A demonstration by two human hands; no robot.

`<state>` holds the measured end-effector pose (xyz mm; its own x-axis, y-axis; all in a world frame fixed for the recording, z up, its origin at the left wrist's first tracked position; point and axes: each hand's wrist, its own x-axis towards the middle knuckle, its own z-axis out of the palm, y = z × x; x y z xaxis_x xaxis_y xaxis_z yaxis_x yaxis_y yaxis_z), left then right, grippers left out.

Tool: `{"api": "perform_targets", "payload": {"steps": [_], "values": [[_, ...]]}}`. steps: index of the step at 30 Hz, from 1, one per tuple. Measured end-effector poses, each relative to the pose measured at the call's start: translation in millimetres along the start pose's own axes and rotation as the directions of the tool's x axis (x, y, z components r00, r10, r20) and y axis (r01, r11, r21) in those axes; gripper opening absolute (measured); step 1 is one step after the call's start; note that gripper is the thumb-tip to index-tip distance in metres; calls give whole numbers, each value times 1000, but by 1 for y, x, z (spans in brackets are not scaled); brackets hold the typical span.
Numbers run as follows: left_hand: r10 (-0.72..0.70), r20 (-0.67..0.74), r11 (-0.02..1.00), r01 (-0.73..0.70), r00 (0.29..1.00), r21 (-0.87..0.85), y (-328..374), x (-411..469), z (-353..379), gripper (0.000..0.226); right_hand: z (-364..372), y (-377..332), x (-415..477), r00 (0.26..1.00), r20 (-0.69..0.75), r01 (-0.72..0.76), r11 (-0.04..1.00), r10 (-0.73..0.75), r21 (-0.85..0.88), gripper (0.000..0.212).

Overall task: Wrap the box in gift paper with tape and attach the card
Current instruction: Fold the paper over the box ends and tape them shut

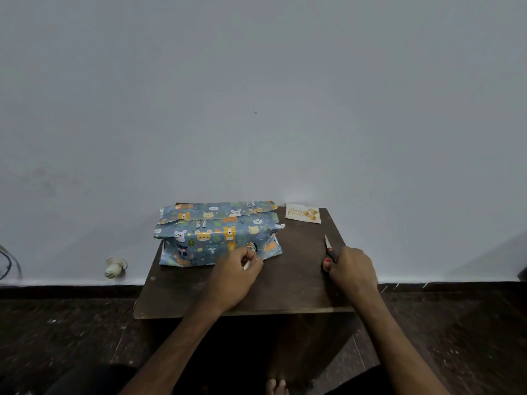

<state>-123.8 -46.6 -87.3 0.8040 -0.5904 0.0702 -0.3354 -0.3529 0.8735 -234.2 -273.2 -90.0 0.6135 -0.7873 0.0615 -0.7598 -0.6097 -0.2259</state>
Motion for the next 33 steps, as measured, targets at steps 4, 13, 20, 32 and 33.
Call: {"api": "perform_targets", "payload": {"steps": [4,13,20,32,33], "values": [[-7,1,1000,7,1000,3,2,-2,-2,23,1,-8,-1,999,36,-35,998,37,-48,29],[-35,43,998,33,998,48,3,-2,-1,22,-35,-1,-12,976,205,-4,944,-68,330,12],[-62,67,997,59,996,42,4,1,1,21,-41,10,-54,660,624,-71,792,-419,606,52],[-82,78,995,78,994,58,3,3,1,10,-19,-25,-61,653,548,-50,692,-523,720,62],[-80,78,995,75,994,61,2,4,1,10,-18,-27,-61,654,546,-39,697,-524,716,61]]}}
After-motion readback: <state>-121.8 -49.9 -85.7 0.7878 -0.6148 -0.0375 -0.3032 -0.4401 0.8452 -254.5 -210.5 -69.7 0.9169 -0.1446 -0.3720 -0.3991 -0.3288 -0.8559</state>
